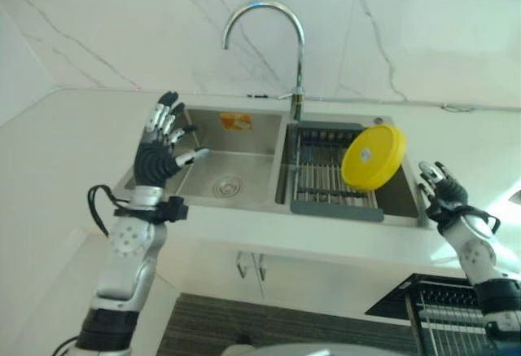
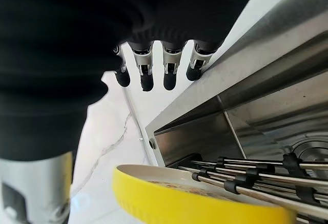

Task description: Place the dishes in the dishwasher.

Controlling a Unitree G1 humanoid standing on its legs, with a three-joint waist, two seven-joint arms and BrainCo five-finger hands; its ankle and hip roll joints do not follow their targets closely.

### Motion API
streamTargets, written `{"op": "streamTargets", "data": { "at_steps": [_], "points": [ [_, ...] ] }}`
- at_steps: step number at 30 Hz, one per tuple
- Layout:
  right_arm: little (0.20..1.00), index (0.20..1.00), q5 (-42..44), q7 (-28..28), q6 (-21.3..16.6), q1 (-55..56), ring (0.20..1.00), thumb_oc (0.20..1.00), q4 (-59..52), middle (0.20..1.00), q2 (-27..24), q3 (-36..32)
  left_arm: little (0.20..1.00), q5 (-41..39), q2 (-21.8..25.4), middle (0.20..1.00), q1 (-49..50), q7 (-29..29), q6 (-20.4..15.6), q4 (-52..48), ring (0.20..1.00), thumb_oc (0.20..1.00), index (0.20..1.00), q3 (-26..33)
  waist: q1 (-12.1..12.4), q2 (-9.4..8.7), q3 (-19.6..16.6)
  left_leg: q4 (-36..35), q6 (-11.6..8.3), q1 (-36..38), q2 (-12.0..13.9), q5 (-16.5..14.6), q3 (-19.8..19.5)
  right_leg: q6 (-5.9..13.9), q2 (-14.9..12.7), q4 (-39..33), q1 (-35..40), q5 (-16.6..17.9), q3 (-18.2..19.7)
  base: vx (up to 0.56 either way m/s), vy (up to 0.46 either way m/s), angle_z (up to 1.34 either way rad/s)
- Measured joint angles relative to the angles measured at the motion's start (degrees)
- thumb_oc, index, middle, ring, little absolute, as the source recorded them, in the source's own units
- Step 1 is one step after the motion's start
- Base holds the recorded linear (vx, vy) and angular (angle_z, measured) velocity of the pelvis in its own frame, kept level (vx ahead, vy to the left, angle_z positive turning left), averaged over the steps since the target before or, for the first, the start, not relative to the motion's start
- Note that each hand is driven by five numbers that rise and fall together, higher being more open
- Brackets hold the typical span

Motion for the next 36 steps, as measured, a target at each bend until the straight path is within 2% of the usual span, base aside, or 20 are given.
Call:
{"op": "streamTargets", "data": {
  "at_steps": [11, 19, 24, 36],
  "points": [
    [1.0, 1.0, 1.03, 0.01, 0.17, -2.02, 1.0, 1.0, 2.24, 1.0, -0.81, 1.05, 1.0, -2.33, 0.13, 1.0, -1.66, 1.76, -0.45, 0.01, 1.0, 1.0, 1.0, -0.01, 0.06, -0.11, -0.01, 0.0, 0.01, 0.02, -0.02, 0.01, -0.6, 0.01, 0.01, -0.01, 0.32, -0.05, -0.26, 0.0, 0.0, 0.01],
    [1.0, 1.0, 1.0, 1.49, 3.29, -7.13, 1.0, 1.0, 6.13, 1.0, -1.61, 3.78, 1.0, -2.56, 0.27, 1.0, -2.81, 2.44, -0.43, 0.01, 1.0, 1.0, 1.0, -2.08, 1.94, -0.12, 0.0, 0.02, -0.04, -0.01, -0.19, 0.04, -1.25, -0.01, -0.07, 0.0, 0.85, -0.22, -1.2, 0.02, -0.002, 0.05],
    [1.0, 1.0, -0.34, 1.31, 4.95, -7.27, 1.0, 1.0, 6.55, 1.0, -2.04, 5.64, 1.0, -2.56, 0.5, 1.0, -3.08, 2.48, -0.42, 0.01, 1.0, 1.0, 1.0, -2.22, 2.02, -0.23, 0.07, 0.02, -0.29, -0.01, -0.24, 0.19, -1.32, 0.0, -0.08, 0.0, 0.92, -0.23, -1.32, 0.01, 0.002, 0.01],
    [1.0, 1.0, -0.35, 1.48, 5.0, -7.31, 1.0, 1.0, 6.82, 1.0, -2.06, 5.59, 1.0, -2.58, 0.51, 1.0, -3.24, 2.45, -0.4, 0.02, 1.0, 1.0, 1.0, -2.18, 2.15, -0.59, 0.31, 0.02, -0.3, -0.03, -0.28, 0.19, -1.77, 0.34, -0.09, -0.02, 1.18, -0.59, -1.62, 0.0, 0.0, 0.0]
  ]
}}
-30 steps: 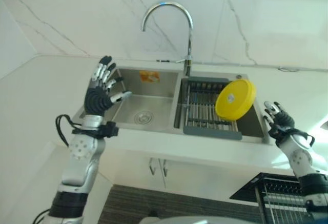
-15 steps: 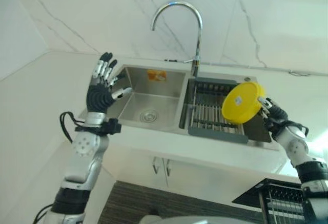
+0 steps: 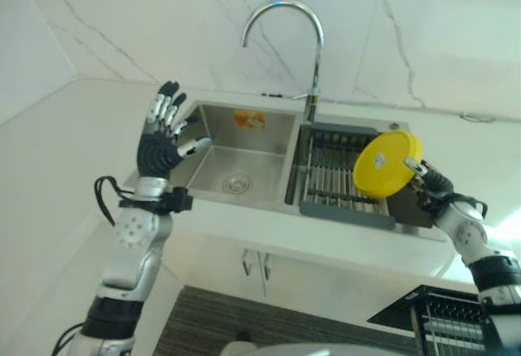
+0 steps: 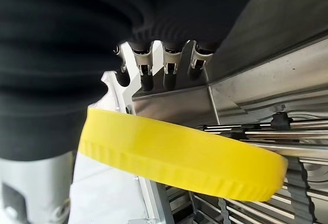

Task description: Place the dishes in the dishwasher.

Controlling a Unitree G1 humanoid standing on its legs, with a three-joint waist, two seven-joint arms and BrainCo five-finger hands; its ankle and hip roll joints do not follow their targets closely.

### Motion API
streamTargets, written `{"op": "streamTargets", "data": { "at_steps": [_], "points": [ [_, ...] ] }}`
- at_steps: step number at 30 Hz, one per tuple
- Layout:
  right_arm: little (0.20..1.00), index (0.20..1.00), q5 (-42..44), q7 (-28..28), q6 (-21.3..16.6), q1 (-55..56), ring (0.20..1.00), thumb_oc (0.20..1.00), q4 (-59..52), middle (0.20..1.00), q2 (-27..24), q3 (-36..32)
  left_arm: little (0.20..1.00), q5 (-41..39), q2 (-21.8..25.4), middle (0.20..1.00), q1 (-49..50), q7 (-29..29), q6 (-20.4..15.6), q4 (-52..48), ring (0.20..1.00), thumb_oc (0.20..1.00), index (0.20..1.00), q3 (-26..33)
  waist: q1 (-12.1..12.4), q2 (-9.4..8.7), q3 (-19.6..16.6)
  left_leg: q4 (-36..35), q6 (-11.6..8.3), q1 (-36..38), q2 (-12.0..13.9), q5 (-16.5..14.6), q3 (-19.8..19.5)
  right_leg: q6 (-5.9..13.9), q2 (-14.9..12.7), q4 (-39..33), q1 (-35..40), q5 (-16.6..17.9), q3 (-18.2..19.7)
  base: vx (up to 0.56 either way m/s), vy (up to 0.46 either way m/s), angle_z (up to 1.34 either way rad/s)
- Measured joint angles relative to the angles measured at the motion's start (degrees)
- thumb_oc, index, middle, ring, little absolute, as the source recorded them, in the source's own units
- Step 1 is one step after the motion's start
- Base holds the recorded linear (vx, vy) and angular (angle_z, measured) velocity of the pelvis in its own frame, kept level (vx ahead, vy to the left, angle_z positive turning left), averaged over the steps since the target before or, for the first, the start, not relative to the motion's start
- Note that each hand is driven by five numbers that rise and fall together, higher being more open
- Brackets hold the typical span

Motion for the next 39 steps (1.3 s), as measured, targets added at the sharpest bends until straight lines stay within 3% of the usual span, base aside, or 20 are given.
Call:
{"op": "streamTargets", "data": {
  "at_steps": [39],
  "points": [
    [1.0, 1.0, 0.02, 5.05, 2.45, -6.48, 1.0, 1.0, 8.88, 1.0, -2.27, 2.25, 1.0, -2.25, 1.18, 1.0, -0.49, -0.25, 0.94, 0.43, 1.0, 1.0, 1.0, 0.0, 1.64, -0.06, 0.41, 0.02, -0.04, -0.08, -0.51, 0.03, -1.25, 0.22, -0.35, 0.0, 0.76, -0.27, -1.29, 0.0, 0.0, 0.01]
  ]
}}
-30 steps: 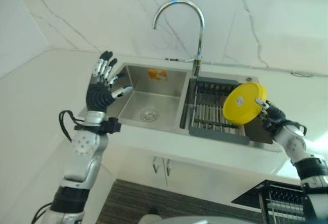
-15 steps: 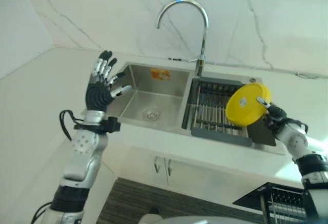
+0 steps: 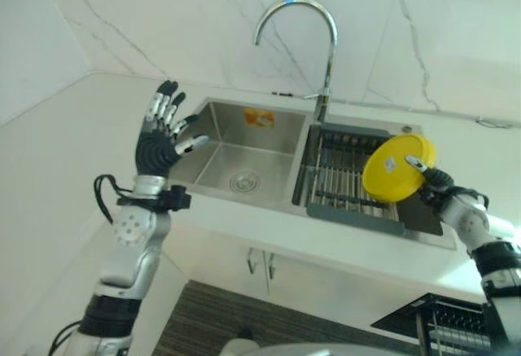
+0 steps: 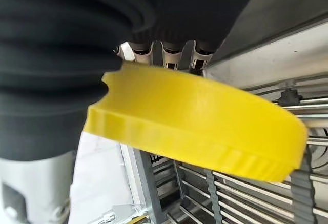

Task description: Place the dishes in the dishwasher.

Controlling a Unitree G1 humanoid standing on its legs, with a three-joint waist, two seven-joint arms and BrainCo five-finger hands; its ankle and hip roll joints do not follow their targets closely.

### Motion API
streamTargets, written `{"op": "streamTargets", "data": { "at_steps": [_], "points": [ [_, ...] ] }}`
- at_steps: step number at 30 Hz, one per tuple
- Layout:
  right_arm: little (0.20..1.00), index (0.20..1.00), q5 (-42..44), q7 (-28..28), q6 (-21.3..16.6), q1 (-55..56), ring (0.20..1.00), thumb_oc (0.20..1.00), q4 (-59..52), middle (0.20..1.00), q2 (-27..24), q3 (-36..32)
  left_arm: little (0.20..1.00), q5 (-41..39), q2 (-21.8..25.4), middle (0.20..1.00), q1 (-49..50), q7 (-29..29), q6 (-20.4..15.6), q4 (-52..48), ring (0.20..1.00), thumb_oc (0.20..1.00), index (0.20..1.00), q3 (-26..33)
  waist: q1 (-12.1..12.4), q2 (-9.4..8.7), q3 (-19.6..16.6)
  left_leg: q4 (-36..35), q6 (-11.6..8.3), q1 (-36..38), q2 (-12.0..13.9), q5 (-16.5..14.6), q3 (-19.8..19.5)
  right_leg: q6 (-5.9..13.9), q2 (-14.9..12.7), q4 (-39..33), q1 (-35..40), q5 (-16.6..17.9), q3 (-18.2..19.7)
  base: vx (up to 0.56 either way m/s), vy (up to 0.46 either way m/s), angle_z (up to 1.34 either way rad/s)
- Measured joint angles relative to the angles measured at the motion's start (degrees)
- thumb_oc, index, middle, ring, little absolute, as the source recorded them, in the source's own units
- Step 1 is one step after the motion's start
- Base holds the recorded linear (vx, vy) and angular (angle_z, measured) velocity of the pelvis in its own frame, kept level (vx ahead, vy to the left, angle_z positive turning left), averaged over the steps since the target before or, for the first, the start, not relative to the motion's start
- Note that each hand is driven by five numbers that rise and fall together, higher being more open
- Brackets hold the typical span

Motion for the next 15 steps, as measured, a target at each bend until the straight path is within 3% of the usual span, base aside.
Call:
{"op": "streamTargets", "data": {
  "at_steps": [8, 9, 15],
  "points": [
    [1.0, 1.0, -1.07, 1.71, 0.63, -2.84, 1.0, 1.0, 2.79, 1.0, -2.63, 0.22, 1.0, -0.01, 0.65, 1.0, 0.0, -0.53, 0.64, 0.04, 1.0, 1.0, 1.0, 0.0, 0.56, -0.28, 0.17, 0.03, 0.0, 0.04, -0.41, 0.01, -0.69, -0.01, -0.25, 0.0, 0.5, -0.03, -0.22, 0.0, -0.002, 0.04],
    [0.2, 0.2, -1.07, 1.87, 1.11, -4.2, 0.2, 0.2, 4.4, 0.2, -3.6, 1.11, 1.0, -0.01, 0.84, 1.0, 0.0, -0.53, 0.67, 0.04, 1.0, 1.0, 1.0, 0.0, 0.62, -0.35, 0.21, 0.05, 0.0, 0.05, -0.52, 0.01, -0.76, -0.01, -0.35, 0.0, 0.53, -0.03, -0.25, 0.0, 0.0, 0.0],
    [0.2, 0.2, -1.16, 2.12, 1.18, -4.53, 0.2, 0.2, 6.08, 0.2, -4.31, 1.28, 1.0, -0.03, 1.4, 1.0, 0.0, -0.55, 0.71, 0.34, 1.0, 1.0, 1.0, 0.0, 1.24, -0.77, 0.45, 0.3, 0.02, 0.04, -0.77, 0.02, -1.06, -0.02, -0.51, 0.01, 0.69, -0.03, -0.41, 0.0, 0.0, 0.0]
  ]
}}
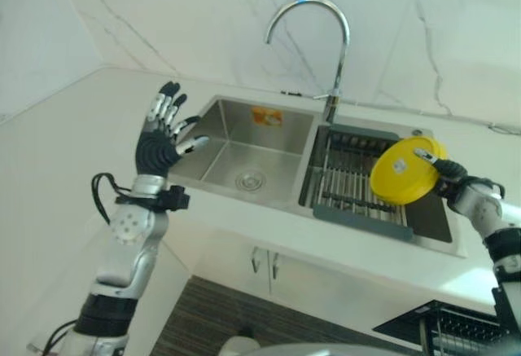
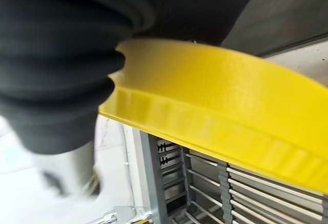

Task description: Place the dishes in the dishwasher.

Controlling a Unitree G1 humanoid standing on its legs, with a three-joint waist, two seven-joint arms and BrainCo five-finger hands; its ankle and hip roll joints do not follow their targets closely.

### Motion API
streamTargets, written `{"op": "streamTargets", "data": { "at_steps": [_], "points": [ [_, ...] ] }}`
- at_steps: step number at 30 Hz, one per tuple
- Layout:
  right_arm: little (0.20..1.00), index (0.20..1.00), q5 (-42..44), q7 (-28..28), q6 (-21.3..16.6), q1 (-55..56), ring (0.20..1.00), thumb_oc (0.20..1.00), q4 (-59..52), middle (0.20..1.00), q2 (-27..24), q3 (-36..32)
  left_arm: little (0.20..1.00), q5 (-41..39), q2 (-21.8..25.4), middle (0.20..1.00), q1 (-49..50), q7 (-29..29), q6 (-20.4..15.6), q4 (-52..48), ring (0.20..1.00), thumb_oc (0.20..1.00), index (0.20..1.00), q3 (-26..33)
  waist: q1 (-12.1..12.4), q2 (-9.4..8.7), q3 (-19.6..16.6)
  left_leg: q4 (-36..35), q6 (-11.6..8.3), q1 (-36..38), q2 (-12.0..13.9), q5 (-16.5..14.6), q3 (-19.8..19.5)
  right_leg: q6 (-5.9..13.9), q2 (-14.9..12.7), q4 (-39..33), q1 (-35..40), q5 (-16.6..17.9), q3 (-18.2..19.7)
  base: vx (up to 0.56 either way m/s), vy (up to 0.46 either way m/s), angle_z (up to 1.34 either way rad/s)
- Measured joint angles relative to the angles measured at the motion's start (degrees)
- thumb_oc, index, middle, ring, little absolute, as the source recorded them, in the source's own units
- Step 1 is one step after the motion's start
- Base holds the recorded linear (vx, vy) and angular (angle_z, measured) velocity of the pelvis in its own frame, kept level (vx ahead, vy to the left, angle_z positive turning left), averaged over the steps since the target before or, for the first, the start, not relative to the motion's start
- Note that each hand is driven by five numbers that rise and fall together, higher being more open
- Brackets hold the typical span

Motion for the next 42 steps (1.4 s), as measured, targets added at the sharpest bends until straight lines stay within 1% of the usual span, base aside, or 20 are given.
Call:
{"op": "streamTargets", "data": {
  "at_steps": [2, 4, 7, 10, 18, 21, 24, 25, 27, 29, 31, 33, 35, 36, 37, 38, 39, 40, 41, 42],
  "points": [
    [0.2, 0.2, -1.78, 0.16, -0.26, -0.21, 0.2, 0.2, 0.52, 0.2, -0.7, 0.59, 1.0, 0.0, 0.23, 1.0, 0.0, 0.05, 0.0, 0.01, 1.0, 1.0, 1.0, 0.0, 0.01, -0.21, 0.1, 0.0, 0.0, 0.07, -0.02, 0.0, -0.07, 0.0, -0.01, 0.0, 0.12, 0.0, -0.07, 0.0, 0.0, 0.0],
    [0.2, 0.2, -2.24, 1.84, 0.2, -0.19, 0.2, 0.2, 0.57, 0.2, -0.82, 1.18, 1.0, 0.0, 0.24, 1.0, 0.0, 0.06, 0.03, 0.02, 1.0, 1.0, 1.0, -0.01, 0.0, -0.24, 0.14, 0.0, 0.0, 0.03, -0.02, 0.01, -0.13, 0.0, -0.01, 0.0, 0.13, 0.0, -0.17, 0.0, 0.0, 0.0],
    [0.2, 0.2, -1.98, 5.2, 0.1, -0.19, 0.2, 0.2, 0.57, 0.2, -0.83, 2.73, 1.0, -0.05, 0.42, 1.0, 0.0, -0.02, 0.09, 0.05, 1.0, 1.0, 1.0, 0.0, 0.02, -0.25, 0.15, 0.0, -0.01, 0.05, -0.05, 0.01, -0.48, 0.01, -0.02, 0.0, 0.37, -0.01, -0.9, -0.01, 0.0, 0.06],
    [0.2, 0.2, -0.83, 6.73, 0.31, 0.07, 0.2, 0.2, 0.7, 0.2, 0.11, 2.79, 1.0, -0.25, 0.41, 1.0, 0.01, -0.08, 0.09, 0.09, 1.0, 1.0, 1.0, 0.0, 0.06, -0.23, 0.15, 0.0, -0.02, 0.1, -0.08, 0.01, -0.65, 0.02, -0.02, 0.01, 0.52, -0.02, -1.05, -0.01, -0.001, 0.04],
    [0.2, 0.2, 5.8, 6.83, 0.86, 0.75, 0.2, 0.2, 0.64, 0.2, 2.64, 2.73, 1.0, -1.75, 0.35, 1.0, 0.03, -1.14, 0.23, 0.11, 1.0, 1.0, 1.0, -0.01, 0.11, -0.08, 0.14, 0.0, -0.01, 0.31, -0.12, 0.02, -0.69, 0.02, -0.07, 0.01, 0.76, -0.02, -1.03, 0.0, 0.0, 0.0],
    [0.2, 0.2, 5.28, 6.88, -1.31, 1.4, 0.2, 0.2, -0.09, 0.2, 3.8, 1.35, 1.0, -1.77, 0.23, 1.0, 0.2, -1.77, 0.24, 0.09, 1.0, 1.0, 1.0, 0.0, 0.02, 0.01, 0.11, 0.0, -0.01, 0.32, -0.11, 0.01, -0.66, 0.0, -0.06, 0.01, 0.75, -0.03, -0.98, 0.0, 0.0, 0.0],
    [0.2, 0.2, 3.48, 6.57, -3.3, 4.57, 0.2, 0.2, -8.25, 0.2, 3.47, 0.66, 1.0, -1.77, 0.0, 1.0, 1.34, -1.86, 0.01, 0.08, 1.0, 1.0, 1.0, 0.06, -0.31, 0.06, 0.09, 0.0, -0.01, 0.32, -0.03, 0.01, -0.63, -0.01, 0.0, 0.01, 0.73, -0.15, -0.92, -0.01, -0.088, 0.0],
    [0.2, 0.2, 3.32, 6.49, -4.58, 7.39, 0.2, 0.2, -14.66, 0.2, 3.48, -0.61, 1.0, -1.76, -0.29, 1.0, 2.31, -2.38, -0.28, 0.07, 1.0, 1.0, 1.0, 0.24, -0.39, 0.09, 0.08, 0.0, 0.0, 0.3, -0.01, 0.0, -0.62, 0.0, 0.03, 0.01, 0.71, -0.23, -0.86, 0.0, -0.121, 0.0],
    [0.2, 0.2, 2.4, 5.78, -6.37, 10.92, 0.2, 0.2, -22.33, 0.2, 3.47, -1.93, 1.0, -1.74, -0.69, 1.0, 3.71, -3.22, -0.25, -0.04, 1.0, 1.0, 1.0, 0.26, -0.61, 0.14, 0.09, 0.0, 0.01, 0.23, 0.0, -0.01, -0.61, 0.06, 0.03, 0.0, 0.65, -0.43, -0.8, 0.0, -0.129, 0.0],
    [0.2, 0.2, 2.34, 4.95, -6.67, 12.63, 0.2, 0.2, -26.36, 0.2, 3.65, -2.71, 1.0, -1.71, -0.72, 1.0, 4.93, -4.34, -0.25, -0.22, 1.0, 1.0, 1.0, 0.27, -1.12, 0.19, 0.08, 0.0, 0.04, 0.18, 0.12, -0.04, -0.55, 0.16, 0.07, 0.02, 0.62, -0.65, -0.72, 0.01, -0.169, 0.0],
    [0.2, 0.2, 2.37, 4.26, -6.99, 17.13, 0.2, 0.2, -32.17, 0.2, 5.41, -6.55, 1.0, -1.69, -0.86, 1.0, 6.67, -5.14, -0.24, -0.59, 1.0, 1.0, 1.0, 1.14, -1.28, 0.3, 0.11, 0.0, 0.06, -0.1, 0.24, -0.06, -0.41, 0.25, 0.13, 0.02, 0.26, -0.8, -0.53, 0.02, -0.177, -0.03],
    [0.2, 0.2, 2.39, 3.72, -7.84, 20.26, 0.2, 0.2, -35.85, 0.2, 6.74, -8.43, 1.0, -1.65, -1.52, 1.0, 8.64, -5.74, -0.21, -0.84, 1.0, 1.0, 1.0, 2.89, -1.74, 0.57, 0.16, 0.0, 0.07, -0.17, 0.3, -0.07, 0.01, 0.27, 0.28, 0.02, -0.03, -0.81, 0.03, 0.0, -0.119, -0.11],
    [0.2, 0.2, 2.4, 3.03, -8.89, 21.61, 0.2, 0.2, -36.39, 0.2, 7.57, -9.01, 1.0, -1.63, -2.23, 1.0, 9.87, -6.25, -0.19, -0.85, 1.0, 1.0, 1.0, 4.14, -2.61, 1.0, 0.22, -0.01, 0.06, -0.2, 0.46, -0.06, 0.24, 0.27, 0.45, 0.13, -0.15, -0.81, 0.34, -0.11, -0.088, -0.08],
    [0.2, 0.2, 2.36, 2.32, -8.89, 22.98, 0.2, 0.2, -37.94, 0.2, 8.28, -10.21, 1.0, -1.61, -2.57, 1.0, 10.06, -6.52, -0.21, -1.0, 1.0, 1.0, 1.0, 4.42, -2.74, 1.33, 0.34, 0.01, -0.03, -0.57, 0.52, 0.05, 0.25, 0.28, 0.59, 0.31, -0.32, -0.82, 0.47, -0.14, -0.042, 0.05],
    [0.2, 0.2, 2.39, 1.31, -9.35, 25.99, 0.2, 0.2, -42.2, 0.2, 9.92, -12.63, 1.0, -1.63, -3.3, 1.0, 10.65, -6.99, -0.38, -1.76, 1.0, 1.0, 1.0, 5.07, -2.89, 1.77, 0.31, 0.0, -0.1, -1.46, 0.62, 0.15, -0.03, 0.75, 0.74, 0.31, -1.1, -1.21, 0.72, -0.13, 0.006, 0.03],
    [0.2, 0.2, 2.44, 1.12, -10.43, 27.99, 0.2, 0.2, -45.44, 0.2, 11.24, -14.07, 1.0, -1.63, -3.64, 1.0, 11.43, -7.27, -0.75, -2.67, 1.0, 1.0, 1.0, 5.71, -2.96, 2.35, 0.57, 0.01, -0.07, -2.16, 0.8, 0.4, -0.03, 0.66, 0.89, 0.31, -2.07, -1.18, 0.9, -0.2, 0.048, 0.0],
    [0.2, 0.2, 2.41, 0.7, -11.01, 27.95, 0.2, 0.2, -45.83, 0.2, 11.72, -14.13, 1.0, -1.64, -3.85, 1.0, 11.47, -7.23, -1.93, -2.78, 1.0, 1.0, 1.0, 5.99, -3.39, 2.97, 0.96, 0.02, -0.13, -2.51, 0.95, 0.66, -0.02, -0.08, 1.07, 0.32, -2.62, -0.62, 1.04, -0.25, 0.094, -0.08],
    [0.2, 0.2, 2.31, 0.13, -11.04, 28.43, 0.2, 0.2, -45.78, 0.2, 12.26, -14.38, 1.0, -1.65, -4.8, 1.0, 11.48, -6.9, -4.01, -3.34, 1.0, 1.0, 1.0, 6.27, -3.88, 3.3, 0.98, 0.05, -0.22, -2.43, 1.0, 0.91, -0.08, -0.88, 1.2, 0.36, -3.27, -0.07, 1.45, -0.31, 0.169, -0.09],
    [0.2, 0.2, 2.33, 0.17, -11.09, 28.65, 0.2, 0.2, -45.84, 0.2, 12.44, -14.5, 1.0, -1.65, -5.14, 1.0, 11.6, -6.74, -4.72, -3.74, 1.0, 1.0, 1.0, 6.52, -3.91, 3.35, 0.98, 0.05, -0.22, -2.43, 1.04, 0.91, -0.02, -0.88, 1.24, 0.36, -3.33, -0.07, 1.68, -0.29, 0.193, -0.21],
    [0.2, 0.2, 2.3, 0.27, -11.22, 29.94, 0.2, 0.2, -45.99, 0.2, 13.11, -15.2, 1.0, -1.55, -7.33, 1.0, 11.77, -5.82, -8.71, -6.1, 1.0, 1.0, 1.0, 8.69, -4.1, 3.34, 1.37, 0.43, -0.64, -2.89, 1.13, 1.2, 0.32, -1.06, 0.89, 0.24, -4.37, -0.16, 2.67, -0.28, 0.25, -0.39]
  ]
}}
